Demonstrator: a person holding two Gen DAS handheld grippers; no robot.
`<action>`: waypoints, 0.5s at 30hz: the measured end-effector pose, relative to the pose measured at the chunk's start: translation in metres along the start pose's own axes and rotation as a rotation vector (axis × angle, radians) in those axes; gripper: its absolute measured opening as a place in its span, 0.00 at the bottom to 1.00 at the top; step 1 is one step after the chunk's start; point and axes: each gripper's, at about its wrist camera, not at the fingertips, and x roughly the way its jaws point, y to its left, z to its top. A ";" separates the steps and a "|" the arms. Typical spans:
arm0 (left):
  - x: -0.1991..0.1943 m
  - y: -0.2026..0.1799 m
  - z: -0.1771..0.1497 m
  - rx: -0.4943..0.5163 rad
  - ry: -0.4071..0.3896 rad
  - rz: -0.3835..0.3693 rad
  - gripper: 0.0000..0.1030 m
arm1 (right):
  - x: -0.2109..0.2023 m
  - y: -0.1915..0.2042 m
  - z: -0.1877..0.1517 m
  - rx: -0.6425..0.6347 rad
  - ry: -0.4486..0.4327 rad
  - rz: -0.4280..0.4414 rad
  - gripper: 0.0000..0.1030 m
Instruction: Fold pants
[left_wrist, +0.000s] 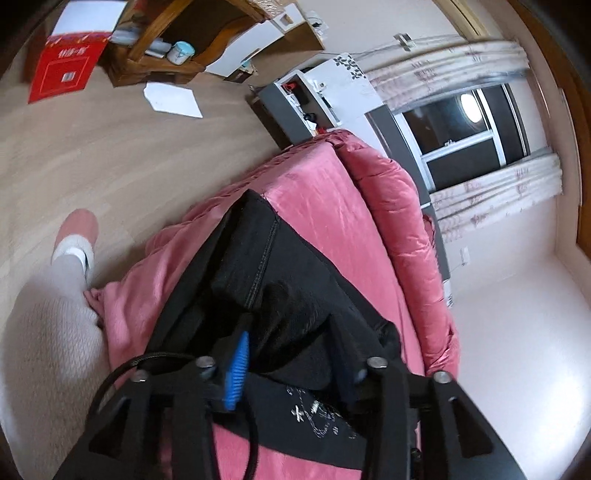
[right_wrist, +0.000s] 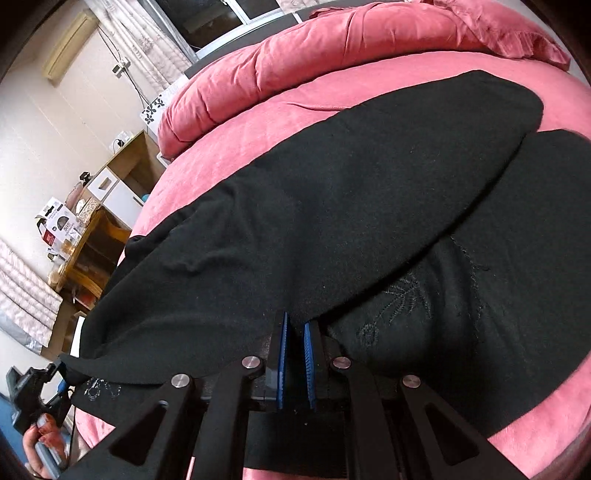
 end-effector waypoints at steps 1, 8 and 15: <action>-0.002 0.002 -0.001 -0.013 0.000 -0.006 0.53 | 0.001 -0.001 -0.001 0.004 0.003 0.006 0.12; -0.012 0.007 -0.006 -0.065 0.039 -0.023 0.63 | -0.003 -0.015 -0.003 0.067 0.012 0.057 0.17; -0.011 0.006 -0.008 -0.047 0.068 0.016 0.64 | -0.012 -0.030 0.013 0.103 -0.029 0.075 0.45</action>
